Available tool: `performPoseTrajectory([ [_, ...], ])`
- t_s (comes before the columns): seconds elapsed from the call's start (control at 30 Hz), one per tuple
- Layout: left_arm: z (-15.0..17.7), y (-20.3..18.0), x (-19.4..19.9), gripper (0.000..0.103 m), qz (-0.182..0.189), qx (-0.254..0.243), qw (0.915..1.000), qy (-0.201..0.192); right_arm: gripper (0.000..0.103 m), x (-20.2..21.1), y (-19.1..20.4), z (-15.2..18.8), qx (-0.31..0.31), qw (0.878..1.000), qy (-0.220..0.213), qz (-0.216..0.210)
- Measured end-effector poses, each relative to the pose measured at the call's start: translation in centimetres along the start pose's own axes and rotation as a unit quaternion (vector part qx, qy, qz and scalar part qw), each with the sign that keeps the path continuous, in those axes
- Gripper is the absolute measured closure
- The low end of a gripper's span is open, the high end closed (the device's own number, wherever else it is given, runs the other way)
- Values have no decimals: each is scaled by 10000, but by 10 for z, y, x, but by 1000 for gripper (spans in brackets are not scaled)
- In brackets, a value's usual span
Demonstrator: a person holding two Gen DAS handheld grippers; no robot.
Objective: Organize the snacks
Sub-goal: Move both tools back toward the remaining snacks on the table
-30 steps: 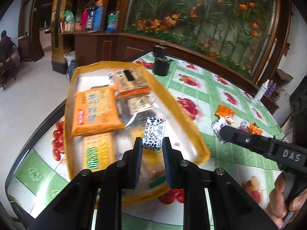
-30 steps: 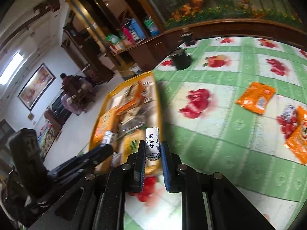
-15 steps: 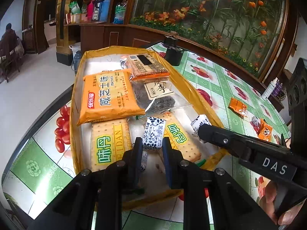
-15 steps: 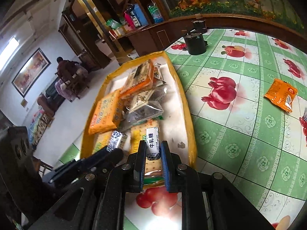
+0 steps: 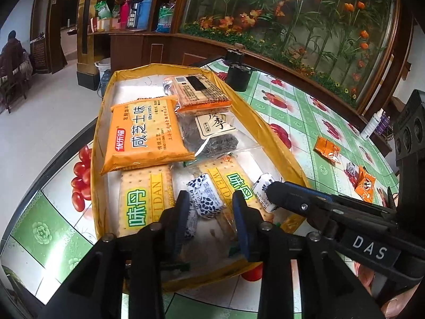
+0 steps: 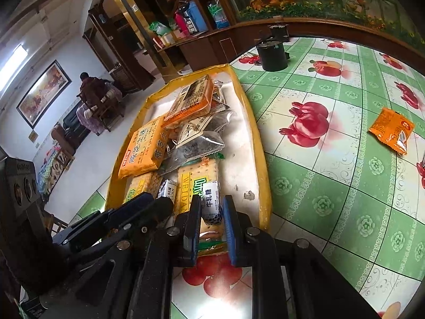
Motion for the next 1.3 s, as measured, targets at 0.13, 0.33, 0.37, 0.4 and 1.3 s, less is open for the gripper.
performPoseTrajectory([
  [0.13,0,0,1,67,9,17,10000,0,84,5,-3,-1,-62,9999,-64,-84],
  [0.33,-4,-3,13,63,-11,44,9999,-108,84,23,-11,-5,-273,9989,-282,-264],
  [0.37,-5,-4,15,63,-11,38,9999,-126,84,26,-15,-7,-338,9985,-327,-279],
  [0.4,-6,-7,18,63,-8,23,9999,-151,84,31,-20,-8,-414,9981,-375,-274],
  [1.3,7,-153,1,49,767,-1402,9868,266,42,138,-247,20,-2870,9411,-619,1678],
])
Point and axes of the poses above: each gripper's, at about its wrist camera, not at the fingertips, and x roughly against the way its jaws point, y to its left, z to its underside, the point moved 1 cm from there along -x, roughly the way its jaws point, and after that the axes turned 1 degree about x, right-handed, at the moved point
